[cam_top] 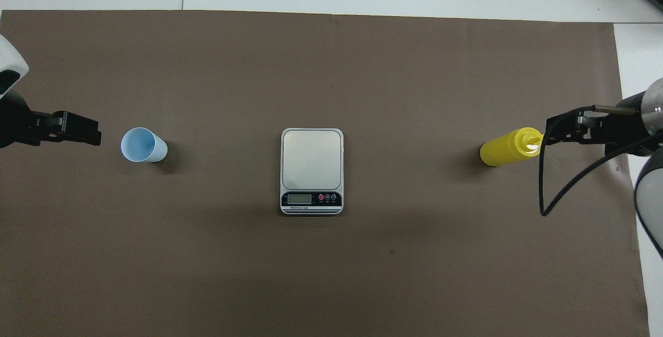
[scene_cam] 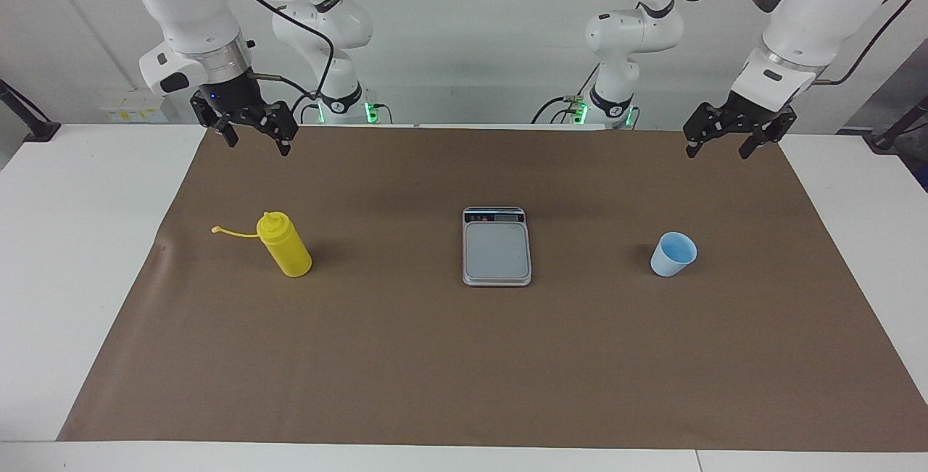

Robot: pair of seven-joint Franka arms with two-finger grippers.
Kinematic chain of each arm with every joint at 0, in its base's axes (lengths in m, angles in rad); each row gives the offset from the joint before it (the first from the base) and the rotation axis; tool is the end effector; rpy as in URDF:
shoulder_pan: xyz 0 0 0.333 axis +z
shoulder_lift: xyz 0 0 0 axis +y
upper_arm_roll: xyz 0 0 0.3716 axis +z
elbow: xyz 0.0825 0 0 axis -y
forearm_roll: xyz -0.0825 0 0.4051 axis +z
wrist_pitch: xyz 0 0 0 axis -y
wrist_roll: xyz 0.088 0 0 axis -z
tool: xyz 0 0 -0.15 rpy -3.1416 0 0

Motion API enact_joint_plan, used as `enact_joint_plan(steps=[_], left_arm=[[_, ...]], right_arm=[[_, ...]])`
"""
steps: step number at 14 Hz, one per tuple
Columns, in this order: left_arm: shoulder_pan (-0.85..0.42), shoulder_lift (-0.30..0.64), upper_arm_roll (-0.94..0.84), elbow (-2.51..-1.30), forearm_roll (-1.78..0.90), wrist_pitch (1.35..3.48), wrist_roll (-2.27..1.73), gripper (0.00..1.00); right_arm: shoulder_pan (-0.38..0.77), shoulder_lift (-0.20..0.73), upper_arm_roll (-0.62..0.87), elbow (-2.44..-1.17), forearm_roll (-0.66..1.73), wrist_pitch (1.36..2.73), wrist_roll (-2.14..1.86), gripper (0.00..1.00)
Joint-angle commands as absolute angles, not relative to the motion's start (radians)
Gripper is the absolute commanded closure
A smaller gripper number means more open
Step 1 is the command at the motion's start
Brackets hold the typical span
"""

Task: Pour seasoning into cup on scale with both arms

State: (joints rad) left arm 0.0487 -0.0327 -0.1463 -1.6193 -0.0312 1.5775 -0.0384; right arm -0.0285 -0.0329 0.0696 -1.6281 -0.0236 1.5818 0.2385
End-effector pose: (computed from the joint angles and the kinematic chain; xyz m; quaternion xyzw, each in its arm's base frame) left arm 0.5601 -0.0609 0.6322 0.9995 -0.0294 -0.0056 0.0129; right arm 0.5629 0.0203 0.6285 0.9950 -0.0983 -0.0049 0.0138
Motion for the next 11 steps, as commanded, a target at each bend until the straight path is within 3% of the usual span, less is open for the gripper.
enact_joint_plan(steps=[1,6,11], left_arm=[[0.058,-0.063,-0.149,-1.661,-0.045,1.608,-0.034,0.00],[0.063,-0.106,-0.147,-1.764,-0.044,1.689,-0.012,0.00],[0.071,-0.098,-0.138,-1.764,-0.044,1.723,-0.015,0.00]], right_arm=[[-0.043,-0.058,0.075,-1.658,-0.003,1.597,0.213,0.00],[-0.043,-0.058,0.075,-1.658,-0.005,1.597,0.213,0.00],[-0.043,-0.058,0.075,-1.658,-0.003,1.597,0.213,0.00]])
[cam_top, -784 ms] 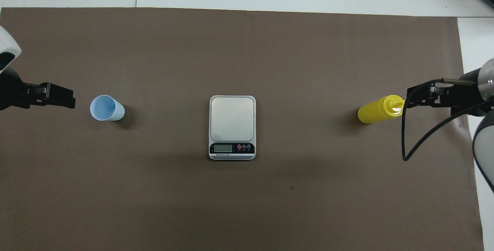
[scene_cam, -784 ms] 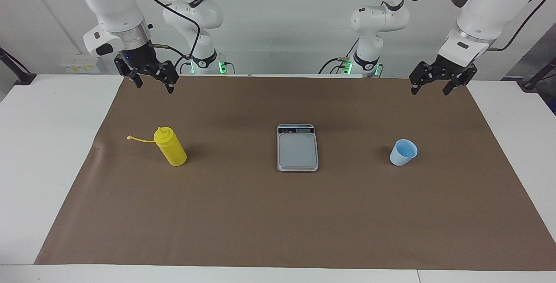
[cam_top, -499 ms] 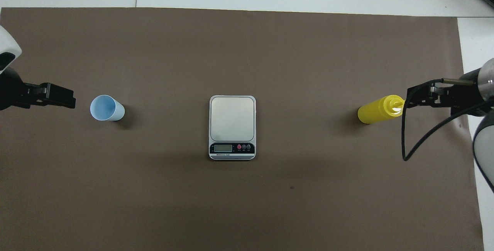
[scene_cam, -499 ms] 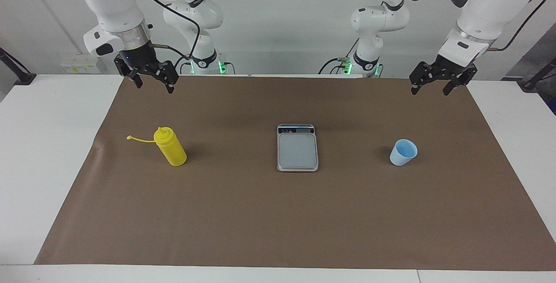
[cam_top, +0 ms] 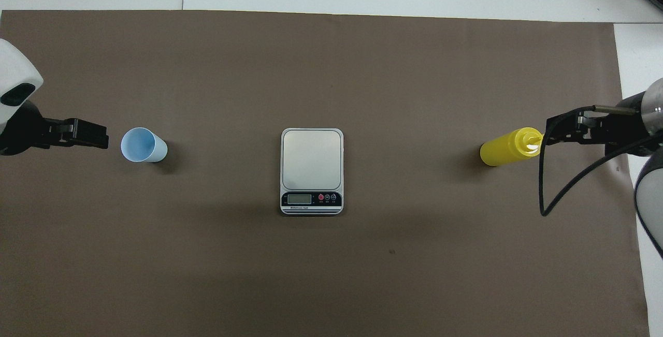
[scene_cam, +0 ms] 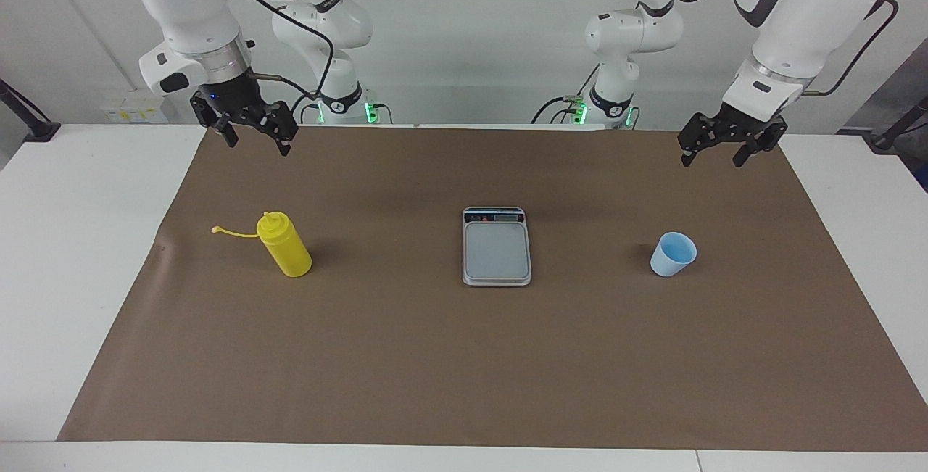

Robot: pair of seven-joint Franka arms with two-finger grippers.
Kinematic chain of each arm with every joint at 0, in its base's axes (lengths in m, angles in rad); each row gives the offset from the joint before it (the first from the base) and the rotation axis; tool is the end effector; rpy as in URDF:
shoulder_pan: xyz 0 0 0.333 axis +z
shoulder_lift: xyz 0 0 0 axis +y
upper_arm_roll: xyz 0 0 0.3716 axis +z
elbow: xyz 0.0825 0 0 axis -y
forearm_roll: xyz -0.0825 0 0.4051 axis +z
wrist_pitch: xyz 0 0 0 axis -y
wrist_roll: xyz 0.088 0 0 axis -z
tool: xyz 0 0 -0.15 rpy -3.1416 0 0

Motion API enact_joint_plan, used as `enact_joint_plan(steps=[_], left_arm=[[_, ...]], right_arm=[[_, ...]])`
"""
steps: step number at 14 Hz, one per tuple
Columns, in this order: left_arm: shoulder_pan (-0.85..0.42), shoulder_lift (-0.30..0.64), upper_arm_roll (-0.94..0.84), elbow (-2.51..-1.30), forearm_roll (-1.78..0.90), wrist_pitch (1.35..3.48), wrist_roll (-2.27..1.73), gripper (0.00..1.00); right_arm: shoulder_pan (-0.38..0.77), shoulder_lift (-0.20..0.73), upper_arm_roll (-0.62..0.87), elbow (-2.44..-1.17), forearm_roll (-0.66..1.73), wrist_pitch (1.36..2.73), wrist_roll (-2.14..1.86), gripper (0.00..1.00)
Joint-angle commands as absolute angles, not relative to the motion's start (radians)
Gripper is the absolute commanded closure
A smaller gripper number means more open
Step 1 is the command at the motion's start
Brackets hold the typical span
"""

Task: Pour seasoning into cup on scale with both arms

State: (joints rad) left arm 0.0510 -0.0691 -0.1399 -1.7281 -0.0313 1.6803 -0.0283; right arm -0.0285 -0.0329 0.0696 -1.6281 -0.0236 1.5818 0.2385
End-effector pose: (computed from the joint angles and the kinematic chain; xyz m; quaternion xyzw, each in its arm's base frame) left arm 0.5560 -0.0564 0.6074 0.9995 -0.0286 0.0097 0.0113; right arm 0.5629 0.0203 0.6285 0.9950 -0.0983 -0.0049 0.0138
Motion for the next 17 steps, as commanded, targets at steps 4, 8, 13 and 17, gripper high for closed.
enact_joint_plan(steps=[4,8,13,17], left_arm=[[0.155,-0.028,-0.138,-1.770,-0.044,1.821,-0.012,0.00],[0.170,0.070,-0.138,-1.825,-0.044,1.966,-0.049,0.00],[0.156,0.073,-0.141,-2.039,-0.048,2.215,-0.123,0.00],[0.153,0.086,-0.141,-2.104,-0.048,2.264,-0.162,0.00]], right_arm=[[-0.043,-0.058,0.075,-1.658,-0.005,1.597,0.213,0.00],[-0.043,-0.058,0.075,-1.658,-0.005,1.597,0.213,0.00],[-0.043,-0.058,0.075,-1.658,-0.005,1.597,0.213,0.00],[-0.043,-0.058,0.075,-1.658,-0.005,1.597,0.213,0.00]])
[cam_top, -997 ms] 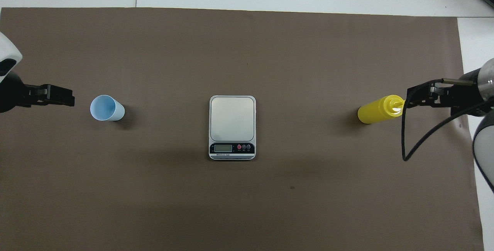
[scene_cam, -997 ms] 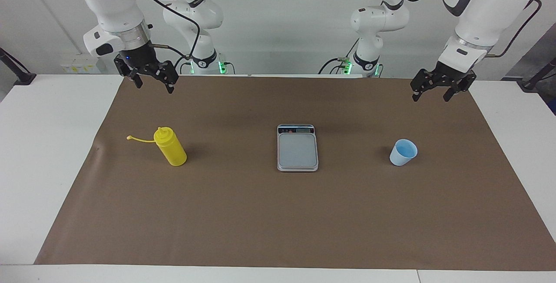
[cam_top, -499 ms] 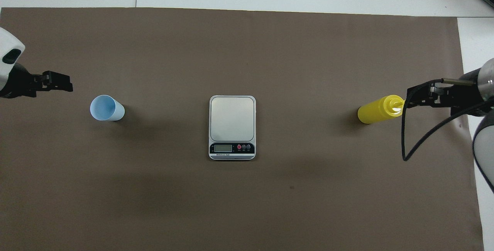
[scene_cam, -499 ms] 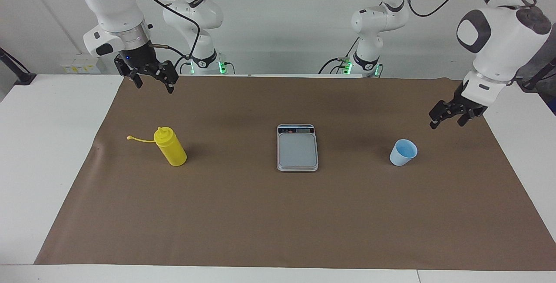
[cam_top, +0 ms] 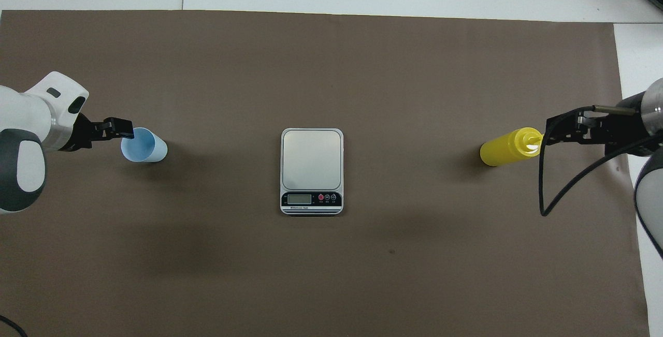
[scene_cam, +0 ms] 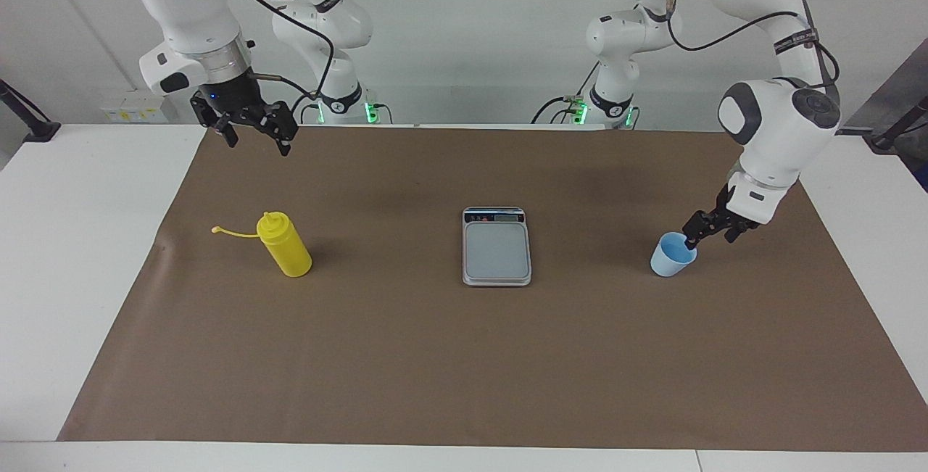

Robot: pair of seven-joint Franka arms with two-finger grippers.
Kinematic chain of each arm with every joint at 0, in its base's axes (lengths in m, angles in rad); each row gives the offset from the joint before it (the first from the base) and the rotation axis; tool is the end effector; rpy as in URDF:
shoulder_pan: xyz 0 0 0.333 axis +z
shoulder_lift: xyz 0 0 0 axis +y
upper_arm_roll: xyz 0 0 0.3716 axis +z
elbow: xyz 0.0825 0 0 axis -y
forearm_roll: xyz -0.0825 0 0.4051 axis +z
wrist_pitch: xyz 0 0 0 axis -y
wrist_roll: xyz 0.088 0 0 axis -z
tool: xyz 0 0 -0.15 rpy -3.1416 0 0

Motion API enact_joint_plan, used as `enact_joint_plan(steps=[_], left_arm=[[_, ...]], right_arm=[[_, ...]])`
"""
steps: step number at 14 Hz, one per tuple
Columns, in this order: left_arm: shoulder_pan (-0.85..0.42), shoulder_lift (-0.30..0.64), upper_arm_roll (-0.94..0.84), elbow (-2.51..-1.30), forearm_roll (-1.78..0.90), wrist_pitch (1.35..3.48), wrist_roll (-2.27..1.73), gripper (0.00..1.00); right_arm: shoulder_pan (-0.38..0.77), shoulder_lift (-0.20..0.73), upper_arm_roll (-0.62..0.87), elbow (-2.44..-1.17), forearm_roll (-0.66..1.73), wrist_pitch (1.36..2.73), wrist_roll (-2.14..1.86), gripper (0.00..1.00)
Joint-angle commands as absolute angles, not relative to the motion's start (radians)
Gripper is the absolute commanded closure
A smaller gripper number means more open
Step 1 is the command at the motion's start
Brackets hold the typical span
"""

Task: Pour seasoning into cup on scale with both arms
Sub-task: 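Reach the left gripper to the white-and-blue cup and grasp it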

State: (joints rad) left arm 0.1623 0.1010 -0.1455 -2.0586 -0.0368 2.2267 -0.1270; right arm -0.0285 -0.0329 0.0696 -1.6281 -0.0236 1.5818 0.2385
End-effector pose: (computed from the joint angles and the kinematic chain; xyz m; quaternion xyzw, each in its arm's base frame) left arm 0.6000 0.0090 0.3950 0.9957 0.0831 0.0327 0.0241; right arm 0.5629 0.0203 0.6285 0.9950 -0.0983 -0.0049 0.0138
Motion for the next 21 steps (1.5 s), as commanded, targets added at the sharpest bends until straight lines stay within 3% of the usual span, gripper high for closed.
enact_joint_plan(steps=[1,7,8,11,12,13,16,21], left_arm=[[0.152,0.092,-0.141,-2.121,-0.049,2.282,-0.167,0.00],[0.150,0.167,-0.144,-2.121,-0.052,2.351,-0.205,0.00],[0.147,0.169,-0.144,-2.123,-0.052,2.352,-0.213,0.09],[0.135,0.170,-0.143,-2.125,-0.052,2.344,-0.216,0.73],[0.133,0.170,-0.143,-2.125,-0.052,2.342,-0.216,0.90],[0.130,0.170,-0.143,-2.123,-0.052,2.341,-0.212,1.00],[0.123,0.187,-0.143,-2.057,-0.051,2.283,-0.209,1.00],[0.074,0.193,-0.152,-1.797,-0.069,2.068,-0.215,1.00]], right_arm=[[-0.043,-0.058,0.075,-1.658,-0.005,1.597,0.213,0.00],[-0.043,-0.058,0.075,-1.658,-0.005,1.597,0.213,0.00],[-0.043,-0.058,0.075,-1.658,-0.005,1.597,0.213,0.00],[-0.043,-0.058,0.075,-1.658,-0.005,1.597,0.213,0.00],[-0.043,-0.058,0.075,-1.658,-0.003,1.597,0.213,0.00],[-0.043,-0.058,0.075,-1.658,-0.003,1.597,0.213,0.00],[-0.043,-0.058,0.075,-1.658,-0.005,1.597,0.213,0.00],[-0.043,-0.058,0.075,-1.658,-0.003,1.597,0.213,0.00]])
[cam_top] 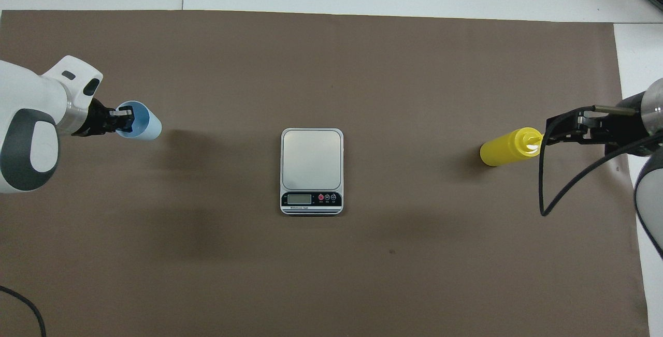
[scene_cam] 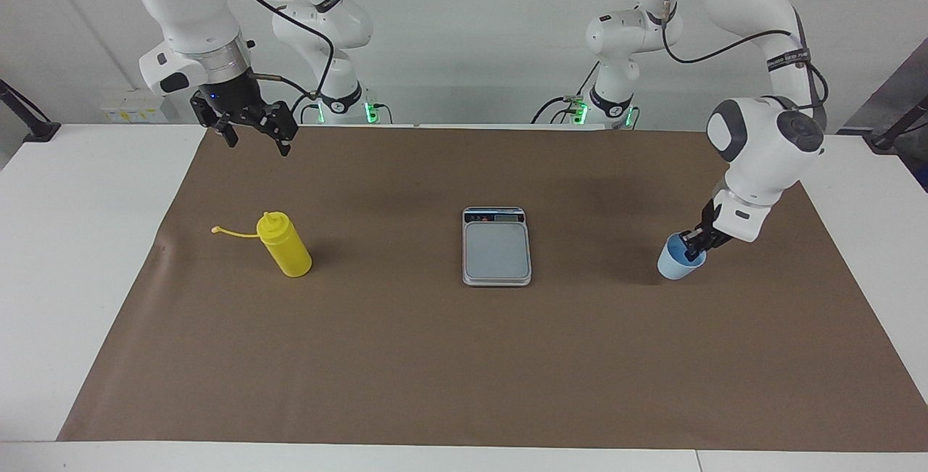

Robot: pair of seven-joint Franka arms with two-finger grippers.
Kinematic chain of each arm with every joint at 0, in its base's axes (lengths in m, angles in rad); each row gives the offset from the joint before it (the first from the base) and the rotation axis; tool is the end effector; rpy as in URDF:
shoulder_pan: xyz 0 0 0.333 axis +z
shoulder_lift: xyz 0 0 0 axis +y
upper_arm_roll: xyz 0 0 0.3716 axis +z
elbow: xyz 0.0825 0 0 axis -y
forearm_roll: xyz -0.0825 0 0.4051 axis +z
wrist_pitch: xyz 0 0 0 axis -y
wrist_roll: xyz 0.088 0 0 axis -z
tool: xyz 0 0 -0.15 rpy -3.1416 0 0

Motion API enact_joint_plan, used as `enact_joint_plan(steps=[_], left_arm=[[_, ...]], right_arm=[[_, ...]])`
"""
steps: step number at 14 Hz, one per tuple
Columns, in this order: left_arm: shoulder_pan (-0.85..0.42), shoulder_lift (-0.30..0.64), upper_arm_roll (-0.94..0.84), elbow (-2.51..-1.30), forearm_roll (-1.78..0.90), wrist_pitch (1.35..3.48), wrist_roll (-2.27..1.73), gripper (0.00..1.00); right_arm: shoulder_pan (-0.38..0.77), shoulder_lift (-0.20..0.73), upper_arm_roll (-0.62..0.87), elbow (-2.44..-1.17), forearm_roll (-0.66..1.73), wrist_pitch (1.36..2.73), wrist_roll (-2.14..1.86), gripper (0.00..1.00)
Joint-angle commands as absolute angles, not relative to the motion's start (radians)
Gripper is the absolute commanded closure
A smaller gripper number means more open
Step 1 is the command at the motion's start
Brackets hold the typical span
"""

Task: Pour seasoning into cup on scale with both arms
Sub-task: 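Carry the cup with the left gripper onto the scale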

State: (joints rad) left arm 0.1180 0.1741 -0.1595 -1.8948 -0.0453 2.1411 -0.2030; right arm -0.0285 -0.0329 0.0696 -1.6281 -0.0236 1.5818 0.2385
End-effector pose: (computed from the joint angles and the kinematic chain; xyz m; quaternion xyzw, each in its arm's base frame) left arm 0.6388 -0.0261 0.4219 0.9944 0.0937 0.0327 0.0375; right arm 0.5629 0.0203 0.6285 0.9950 -0.0983 -0.0049 0.0138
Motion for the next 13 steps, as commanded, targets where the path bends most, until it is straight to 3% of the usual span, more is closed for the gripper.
enact_joint_plan(steps=[1,5,11,13], left_arm=[[0.052,0.189,-0.152,-1.763,-0.096,2.045,-0.219,1.00],[-0.092,0.193,-0.150,-1.678,-0.091,1.993,-0.349,1.00],[-0.352,0.193,-0.152,-1.701,-0.057,2.012,-0.540,1.00],[-0.388,0.192,-0.152,-1.744,-0.052,2.075,-0.577,1.00]], right_arm=[[-0.043,-0.058,0.075,-1.658,-0.005,1.597,0.213,0.00],[-0.043,-0.058,0.075,-1.658,-0.005,1.597,0.213,0.00],[-0.043,-0.058,0.075,-1.658,-0.005,1.597,0.213,0.00],[-0.043,-0.058,0.075,-1.658,-0.005,1.597,0.213,0.00]])
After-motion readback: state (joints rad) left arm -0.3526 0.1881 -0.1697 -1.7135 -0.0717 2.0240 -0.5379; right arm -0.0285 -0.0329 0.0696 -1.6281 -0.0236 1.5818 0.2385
